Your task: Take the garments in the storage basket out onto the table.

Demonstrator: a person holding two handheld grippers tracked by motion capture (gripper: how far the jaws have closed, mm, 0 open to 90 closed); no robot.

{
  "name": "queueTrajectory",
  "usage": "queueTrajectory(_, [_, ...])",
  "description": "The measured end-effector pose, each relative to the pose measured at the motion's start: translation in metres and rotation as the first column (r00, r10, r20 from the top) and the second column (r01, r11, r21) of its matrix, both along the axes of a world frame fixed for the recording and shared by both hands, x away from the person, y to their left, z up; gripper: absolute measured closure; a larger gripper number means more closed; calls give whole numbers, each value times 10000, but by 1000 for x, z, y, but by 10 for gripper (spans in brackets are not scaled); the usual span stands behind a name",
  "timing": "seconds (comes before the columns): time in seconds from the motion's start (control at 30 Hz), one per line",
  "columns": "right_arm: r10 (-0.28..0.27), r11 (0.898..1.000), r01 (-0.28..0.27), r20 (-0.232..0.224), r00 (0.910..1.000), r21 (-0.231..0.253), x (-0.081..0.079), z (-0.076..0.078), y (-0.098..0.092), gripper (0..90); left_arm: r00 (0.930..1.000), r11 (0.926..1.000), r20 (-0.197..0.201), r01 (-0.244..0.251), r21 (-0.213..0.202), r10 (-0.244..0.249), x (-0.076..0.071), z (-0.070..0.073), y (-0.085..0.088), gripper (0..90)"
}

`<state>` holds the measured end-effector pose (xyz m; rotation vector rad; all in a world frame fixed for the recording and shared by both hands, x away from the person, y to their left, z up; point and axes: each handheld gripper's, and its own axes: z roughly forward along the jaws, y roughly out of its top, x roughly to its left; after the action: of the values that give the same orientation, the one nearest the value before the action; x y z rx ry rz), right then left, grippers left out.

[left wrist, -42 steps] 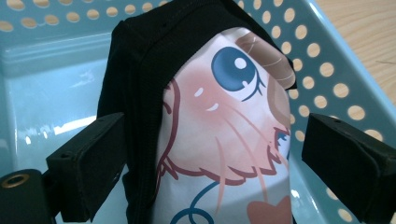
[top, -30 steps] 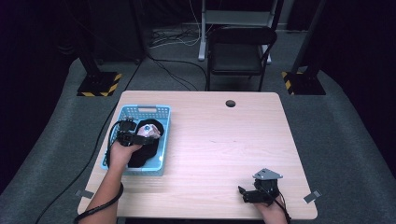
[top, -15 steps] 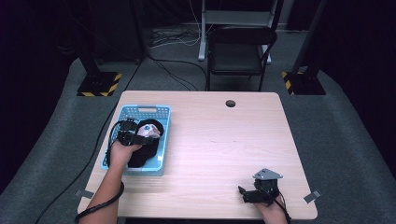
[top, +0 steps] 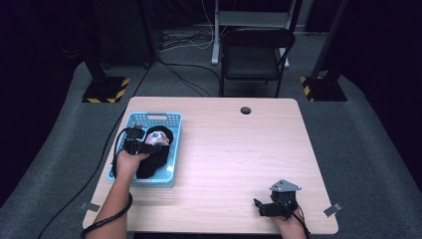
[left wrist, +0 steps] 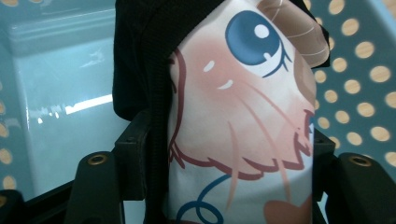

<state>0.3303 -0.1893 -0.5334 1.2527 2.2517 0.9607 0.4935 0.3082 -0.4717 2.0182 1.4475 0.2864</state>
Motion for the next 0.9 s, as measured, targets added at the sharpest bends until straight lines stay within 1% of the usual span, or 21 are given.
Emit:
queueTrajectory(0.13, [1, 10000, -1, 0, 10000, 0, 0, 0, 0, 32, 9998, 10000, 206, 42, 14, -42, -4, 2, 0, 388])
queueTrajectory(0.2, [1, 10000, -1, -1, 10000, -1, 0, 0, 0, 32, 9994, 9998, 339, 113, 178, -119, -7, 4, -2, 391])
queueTrajectory(0.23, [0, 10000, 0, 0, 10000, -1, 0, 0, 0, 32, 9994, 9998, 339, 113, 178, -119, -7, 4, -2, 394])
queueTrajectory(0.27, [1, 10000, -1, 1, 10000, -2, 0, 0, 0, 32, 9992, 9995, 369, 151, 284, -162, -7, 4, -3, 394])
queueTrajectory(0.37, [0, 10000, 0, 1, 10000, -4, 0, 0, 0, 33, 9987, 9991, 443, 221, 355, -237, -8, 4, -5, 399])
queueTrajectory(0.47, [-1, 10000, 1, 3, 10000, -6, 0, 0, 0, 33, 9977, 9993, 641, 202, 302, -221, -12, 6, -6, 406])
queueTrajectory(0.57, [-6, 10000, 6, 5, 10000, -2, 0, 0, 0, 35, 9950, 9991, 936, 313, 271, -337, -16, 9, -7, 410])
queueTrajectory(0.63, [-14, 10000, 14, 19, 10000, -11, 0, 0, 0, 37, 9923, 9994, 1192, 324, 127, -337, -20, 11, -6, 410])
queueTrajectory(0.7, [-37, 10000, 37, 16, 10000, 6, 0, 0, 0, 38, 9913, 9994, 1266, 354, 67, -359, -21, 14, -6, 410])
queueTrajectory(0.83, [-34, 10000, 34, 16, 10000, -1, 0, 0, 0, 38, 9872, 9993, 1551, 364, 22, -363, -26, 21, -5, 411])
queueTrajectory(0.9, [-38, 10000, 38, 16, 10000, 4, 0, 0, 0, 38, 9861, 9992, 1611, 410, 1, -405, -27, 23, -5, 411])
